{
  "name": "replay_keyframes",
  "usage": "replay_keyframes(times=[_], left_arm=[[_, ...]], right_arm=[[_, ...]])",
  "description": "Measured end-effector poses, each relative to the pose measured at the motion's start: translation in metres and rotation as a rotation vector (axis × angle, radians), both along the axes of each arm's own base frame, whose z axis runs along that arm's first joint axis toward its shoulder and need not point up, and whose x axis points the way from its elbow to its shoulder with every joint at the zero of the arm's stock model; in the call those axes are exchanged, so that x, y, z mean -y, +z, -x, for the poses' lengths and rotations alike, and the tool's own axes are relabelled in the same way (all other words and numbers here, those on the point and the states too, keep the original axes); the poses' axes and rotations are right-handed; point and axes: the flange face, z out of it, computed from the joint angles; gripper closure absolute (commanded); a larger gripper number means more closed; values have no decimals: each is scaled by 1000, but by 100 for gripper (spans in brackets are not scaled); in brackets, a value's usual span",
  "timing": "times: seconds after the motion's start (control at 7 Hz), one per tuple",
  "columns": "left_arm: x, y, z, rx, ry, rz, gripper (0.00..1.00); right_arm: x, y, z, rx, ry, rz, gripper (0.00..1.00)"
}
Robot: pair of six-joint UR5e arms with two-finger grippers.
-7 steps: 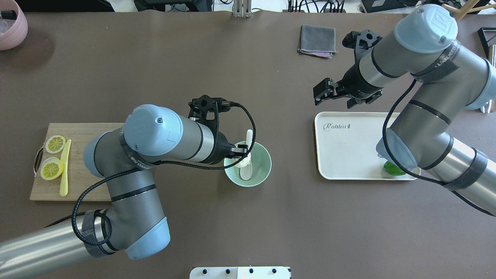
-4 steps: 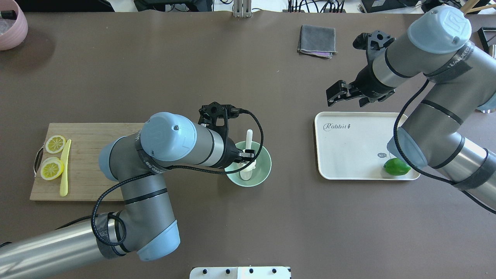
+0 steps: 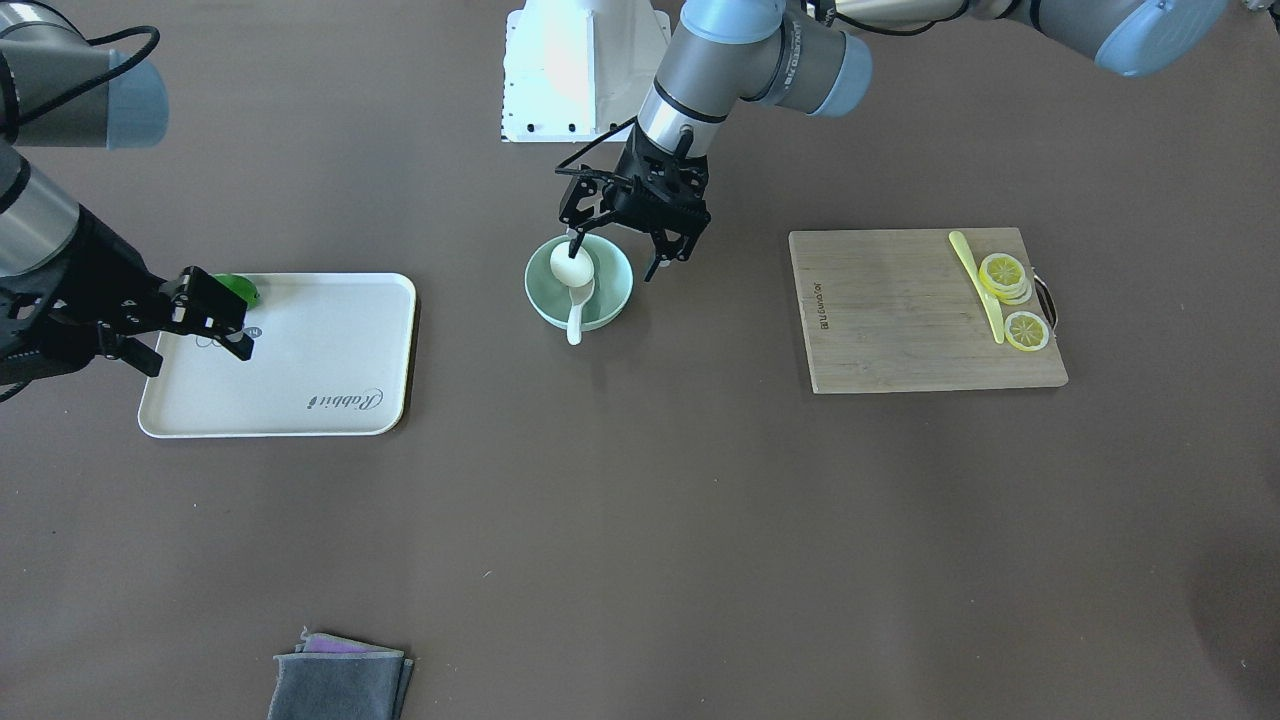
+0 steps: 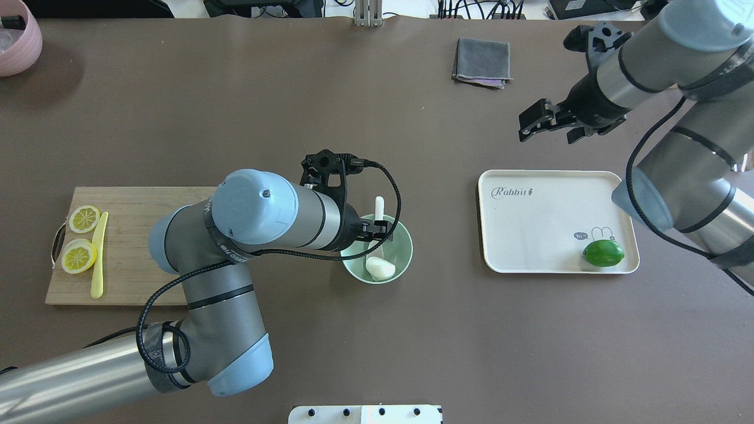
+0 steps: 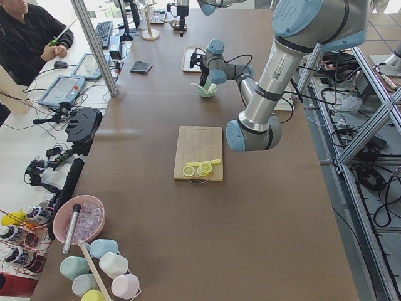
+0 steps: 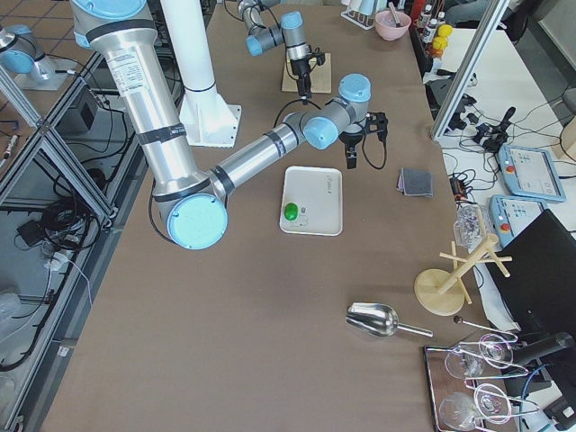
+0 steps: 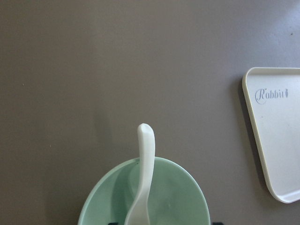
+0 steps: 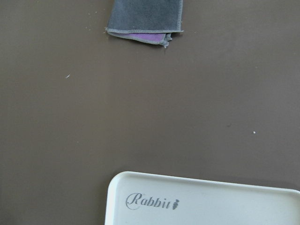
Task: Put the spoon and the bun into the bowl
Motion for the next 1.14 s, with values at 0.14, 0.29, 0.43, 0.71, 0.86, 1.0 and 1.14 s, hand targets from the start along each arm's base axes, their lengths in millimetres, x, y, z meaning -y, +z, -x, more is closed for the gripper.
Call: replay_keyframes(times=[0.14,0.29,0.43,0.71,0.86,1.0,1.14], left_arm=[[31,7,49,110,-33,-33,2],[62,21,104,229,-51,-59,2],[92,50,165,342,-49,-83,2],[129,138,314,501,62,-174,2],[139,190,400,520,101,-160,2],[140,240,458,509,109,-111,2],[132,288,497,504,96,-47,2]], right_arm=[[1,23,-24,-29,-14,-22,0],[3,45,-48,-76,-51,-54,0],[6,68,-77,-140,-105,-77,0],[8,118,-154,-269,-170,-62,0],[-2,155,-198,-291,-146,-6,0],[-12,185,-224,-295,-123,49,0],[-21,208,-238,-296,-110,94,0]])
